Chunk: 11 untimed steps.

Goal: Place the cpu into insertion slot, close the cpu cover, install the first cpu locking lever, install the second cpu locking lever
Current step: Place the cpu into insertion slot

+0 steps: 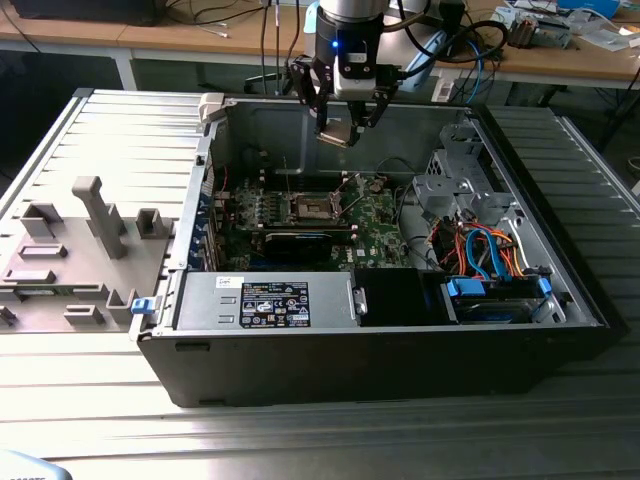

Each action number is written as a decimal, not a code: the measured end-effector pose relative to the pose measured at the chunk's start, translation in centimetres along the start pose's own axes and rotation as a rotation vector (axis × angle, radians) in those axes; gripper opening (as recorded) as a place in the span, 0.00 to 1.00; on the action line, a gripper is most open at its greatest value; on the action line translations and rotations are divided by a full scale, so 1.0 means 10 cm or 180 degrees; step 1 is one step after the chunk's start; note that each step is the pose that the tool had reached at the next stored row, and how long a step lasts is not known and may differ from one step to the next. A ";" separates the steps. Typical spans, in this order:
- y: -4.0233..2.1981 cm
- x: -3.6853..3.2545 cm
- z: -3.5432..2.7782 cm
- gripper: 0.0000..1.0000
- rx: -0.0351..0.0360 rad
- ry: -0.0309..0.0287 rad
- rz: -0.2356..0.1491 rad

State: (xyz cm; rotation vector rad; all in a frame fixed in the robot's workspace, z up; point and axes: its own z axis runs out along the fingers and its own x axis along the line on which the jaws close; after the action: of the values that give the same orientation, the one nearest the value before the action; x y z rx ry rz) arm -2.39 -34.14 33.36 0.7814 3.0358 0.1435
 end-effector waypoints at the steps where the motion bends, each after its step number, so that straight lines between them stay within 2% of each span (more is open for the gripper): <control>1: 0.000 0.000 0.000 0.55 0.0000 0.0000 0.0001; 11: 0.000 0.000 0.000 0.55 0.0000 -0.0002 0.0024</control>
State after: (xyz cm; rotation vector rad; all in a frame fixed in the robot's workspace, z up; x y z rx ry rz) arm -2.39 -34.14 33.36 0.7927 3.0325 0.1434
